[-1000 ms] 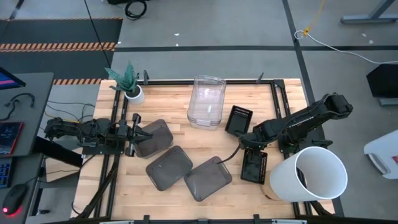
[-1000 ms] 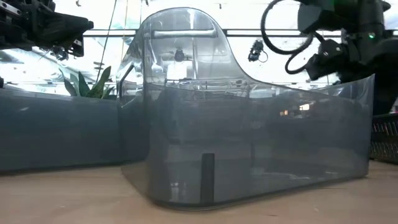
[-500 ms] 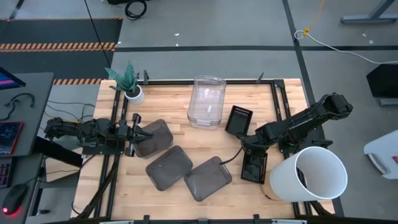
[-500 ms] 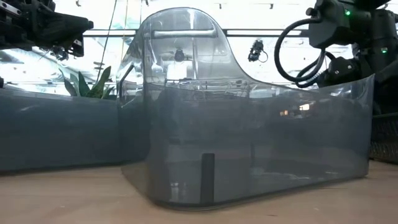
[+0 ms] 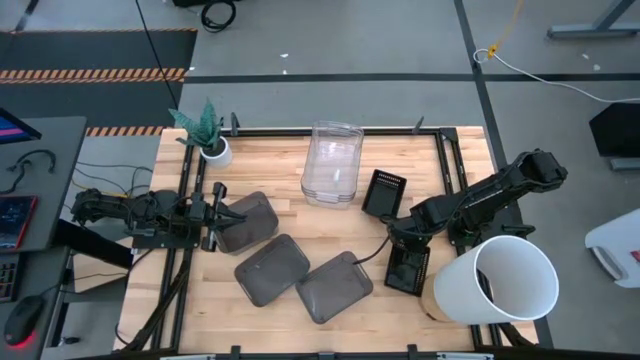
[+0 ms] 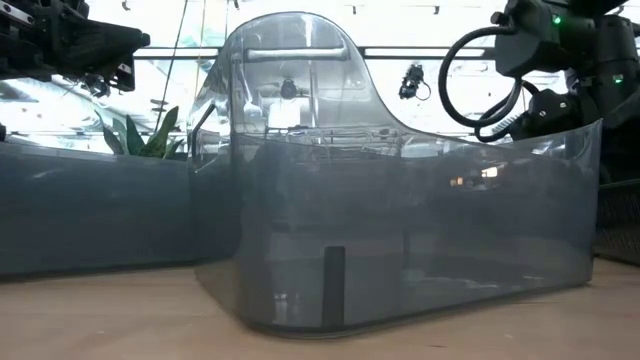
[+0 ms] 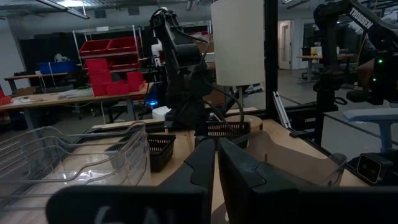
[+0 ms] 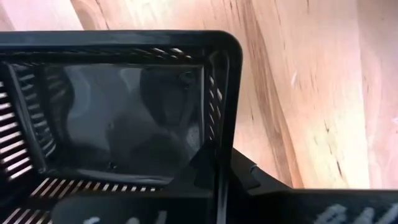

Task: Stack baskets by color
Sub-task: Stack the bottom black bin on the top of the top black bin

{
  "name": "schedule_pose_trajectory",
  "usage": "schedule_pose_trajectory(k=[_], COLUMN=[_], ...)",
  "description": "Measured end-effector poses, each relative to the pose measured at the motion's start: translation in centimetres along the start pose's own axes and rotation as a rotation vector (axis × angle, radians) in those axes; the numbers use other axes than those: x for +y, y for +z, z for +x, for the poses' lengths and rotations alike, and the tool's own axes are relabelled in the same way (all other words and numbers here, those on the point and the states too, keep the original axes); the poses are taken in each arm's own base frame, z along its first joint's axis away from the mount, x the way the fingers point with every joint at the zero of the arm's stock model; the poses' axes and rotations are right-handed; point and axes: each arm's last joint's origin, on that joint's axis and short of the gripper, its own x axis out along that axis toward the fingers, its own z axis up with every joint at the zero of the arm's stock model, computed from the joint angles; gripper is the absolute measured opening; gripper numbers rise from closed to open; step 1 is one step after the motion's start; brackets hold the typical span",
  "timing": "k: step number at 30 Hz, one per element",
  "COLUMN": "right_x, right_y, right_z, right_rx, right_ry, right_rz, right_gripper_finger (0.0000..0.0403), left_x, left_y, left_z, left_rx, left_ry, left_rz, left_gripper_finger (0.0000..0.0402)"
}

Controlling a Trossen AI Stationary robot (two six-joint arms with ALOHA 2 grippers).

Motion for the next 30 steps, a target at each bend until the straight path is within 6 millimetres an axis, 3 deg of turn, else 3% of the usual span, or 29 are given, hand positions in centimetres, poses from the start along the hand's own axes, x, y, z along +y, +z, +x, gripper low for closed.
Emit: schedule_pose_trajectory(k=[10,30], right_x=[-1.1,-1.8], right_y=[0.8,4.7], right_z=[-1.1,-11.1], right_rx=[0.000,-0.133], right_ry=[0.030,-0.052], right_rz=[0.042,0.011], right_gripper_finger=[0.0005,0.0005], left_x=[0.0,0.0], left_y=[0.0,0.0], left_z=[0.0,0.0], left_rx=[0.000,0.000], left_ry=[0.000,0.000], left_rz=[0.000,0.000], left_gripper_finger=[0.0031,0.0030])
